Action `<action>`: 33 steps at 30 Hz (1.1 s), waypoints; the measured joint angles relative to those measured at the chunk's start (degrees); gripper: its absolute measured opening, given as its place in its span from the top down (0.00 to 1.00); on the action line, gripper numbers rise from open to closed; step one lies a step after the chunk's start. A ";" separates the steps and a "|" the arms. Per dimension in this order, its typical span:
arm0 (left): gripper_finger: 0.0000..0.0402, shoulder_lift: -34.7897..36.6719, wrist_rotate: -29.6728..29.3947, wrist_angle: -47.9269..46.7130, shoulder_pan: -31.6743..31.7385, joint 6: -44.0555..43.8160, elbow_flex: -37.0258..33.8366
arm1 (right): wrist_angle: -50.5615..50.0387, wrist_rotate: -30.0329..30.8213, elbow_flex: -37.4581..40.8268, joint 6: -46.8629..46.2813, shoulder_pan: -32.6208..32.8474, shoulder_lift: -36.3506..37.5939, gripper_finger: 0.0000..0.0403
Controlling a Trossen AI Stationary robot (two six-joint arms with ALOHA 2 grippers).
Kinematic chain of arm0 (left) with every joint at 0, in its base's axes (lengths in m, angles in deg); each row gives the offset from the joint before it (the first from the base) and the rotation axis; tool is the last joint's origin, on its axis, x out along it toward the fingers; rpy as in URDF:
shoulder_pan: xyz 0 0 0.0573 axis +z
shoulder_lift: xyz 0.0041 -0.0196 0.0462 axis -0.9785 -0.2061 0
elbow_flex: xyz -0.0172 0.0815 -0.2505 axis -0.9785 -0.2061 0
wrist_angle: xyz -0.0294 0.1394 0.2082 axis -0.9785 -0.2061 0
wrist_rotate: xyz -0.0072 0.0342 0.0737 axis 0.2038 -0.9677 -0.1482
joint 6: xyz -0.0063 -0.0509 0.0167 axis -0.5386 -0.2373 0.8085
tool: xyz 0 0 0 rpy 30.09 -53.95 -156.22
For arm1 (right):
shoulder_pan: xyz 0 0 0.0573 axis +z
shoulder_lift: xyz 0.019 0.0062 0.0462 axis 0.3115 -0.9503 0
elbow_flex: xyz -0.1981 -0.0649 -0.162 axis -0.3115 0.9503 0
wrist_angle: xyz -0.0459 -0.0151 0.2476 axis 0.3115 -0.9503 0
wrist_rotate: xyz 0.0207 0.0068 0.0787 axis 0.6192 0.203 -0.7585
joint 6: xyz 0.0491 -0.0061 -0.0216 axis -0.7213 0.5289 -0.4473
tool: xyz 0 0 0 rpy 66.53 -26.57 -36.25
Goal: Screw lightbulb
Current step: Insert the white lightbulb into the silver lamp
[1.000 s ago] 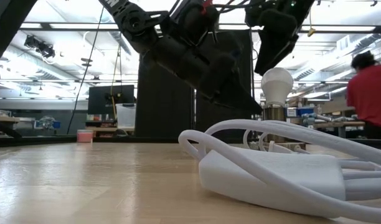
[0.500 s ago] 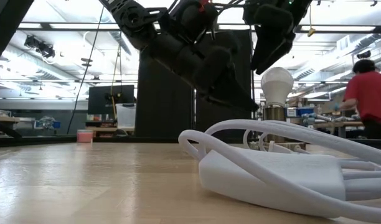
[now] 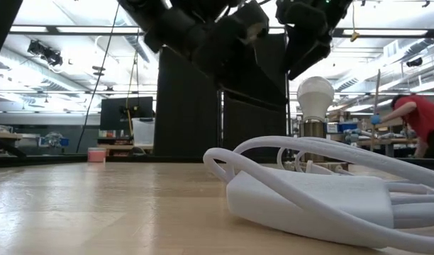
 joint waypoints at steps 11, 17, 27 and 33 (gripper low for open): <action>0.30 0.00 -7.68 -0.62 -1.93 1.68 -0.90 | -6.07 6.38 -3.78 -0.03 -1.77 4.93 0.12; 0.30 -0.02 -7.83 12.53 0.27 1.96 -6.97 | -14.09 9.10 -4.89 -6.15 1.06 11.28 0.13; 0.30 -1.10 -7.89 40.31 3.78 1.14 -18.30 | -14.38 17.87 4.07 -19.53 15.17 15.84 0.18; 0.30 -4.31 -7.66 41.71 4.49 -3.30 -17.46 | -11.99 19.94 10.59 -23.58 19.64 16.18 0.18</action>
